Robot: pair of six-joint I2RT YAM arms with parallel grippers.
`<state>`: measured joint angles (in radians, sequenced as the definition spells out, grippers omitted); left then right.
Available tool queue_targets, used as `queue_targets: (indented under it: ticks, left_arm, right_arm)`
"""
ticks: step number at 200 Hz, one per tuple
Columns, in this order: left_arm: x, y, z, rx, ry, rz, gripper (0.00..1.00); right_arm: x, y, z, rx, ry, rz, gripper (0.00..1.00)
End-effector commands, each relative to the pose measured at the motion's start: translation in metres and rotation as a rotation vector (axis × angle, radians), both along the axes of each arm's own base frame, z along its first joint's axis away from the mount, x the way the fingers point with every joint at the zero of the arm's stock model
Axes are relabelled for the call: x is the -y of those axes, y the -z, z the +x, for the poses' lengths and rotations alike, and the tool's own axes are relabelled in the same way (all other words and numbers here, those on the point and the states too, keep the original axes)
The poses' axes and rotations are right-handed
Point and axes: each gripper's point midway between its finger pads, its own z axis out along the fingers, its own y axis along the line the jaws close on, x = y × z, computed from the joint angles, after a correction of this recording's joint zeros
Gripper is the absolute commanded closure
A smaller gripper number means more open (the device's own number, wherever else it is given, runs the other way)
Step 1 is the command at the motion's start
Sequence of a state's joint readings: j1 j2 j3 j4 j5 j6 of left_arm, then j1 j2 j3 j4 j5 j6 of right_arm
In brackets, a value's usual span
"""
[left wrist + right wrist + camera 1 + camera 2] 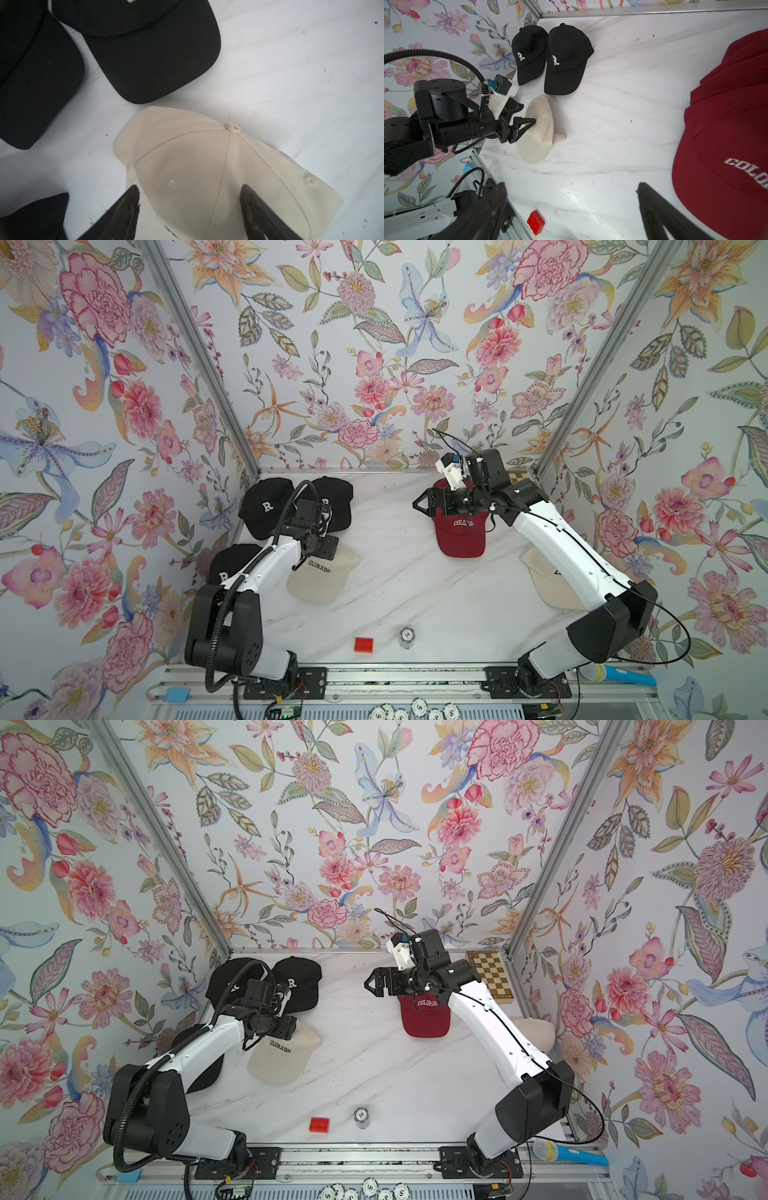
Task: Stack the baseball caps by color
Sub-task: Move the baseball cap to the center of the board.
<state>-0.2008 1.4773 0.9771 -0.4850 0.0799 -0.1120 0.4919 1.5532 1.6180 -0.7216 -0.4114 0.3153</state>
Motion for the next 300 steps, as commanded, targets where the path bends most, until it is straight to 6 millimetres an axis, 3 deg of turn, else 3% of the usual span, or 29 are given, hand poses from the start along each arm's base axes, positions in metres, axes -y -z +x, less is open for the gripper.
queue_targets:
  ticks: [1, 30, 79, 149, 196, 246, 271, 300]
  left_arm:
    - [0.004, 0.013, -0.005, -0.041, 0.014, -0.045, 0.25]
    - [0.012, 0.014, -0.013, -0.063, 0.019, -0.096, 0.25]
    - [0.006, 0.011, -0.031, -0.084, -0.035, -0.110, 0.15]
    - [0.006, -0.008, -0.044, -0.064, -0.134, -0.182, 0.08]
    - [0.016, 0.010, -0.048, -0.110, -0.200, -0.277, 0.06]
    - [0.036, 0.007, -0.041, -0.081, -0.239, -0.451, 0.13]
    - [0.048, -0.001, -0.034, -0.045, -0.263, -0.556, 0.25]
    - [0.056, -0.007, -0.029, -0.015, -0.283, -0.602, 0.31]
  right_arm:
    - [0.011, -0.014, -0.004, 0.024, 0.025, 0.007, 0.01]
    - [0.018, -0.017, -0.005, 0.029, 0.041, 0.007, 0.01]
    - [0.026, -0.015, -0.007, 0.023, 0.054, 0.000, 0.01]
    - [0.027, -0.012, -0.007, 0.018, 0.053, -0.007, 0.01]
    - [0.025, -0.012, -0.008, 0.019, 0.049, -0.009, 0.01]
    - [0.029, -0.012, -0.011, 0.028, 0.064, -0.020, 0.01]
    - [0.033, -0.011, -0.013, 0.032, 0.072, -0.024, 0.01]
    - [0.037, -0.012, -0.014, 0.034, 0.083, -0.026, 0.01]
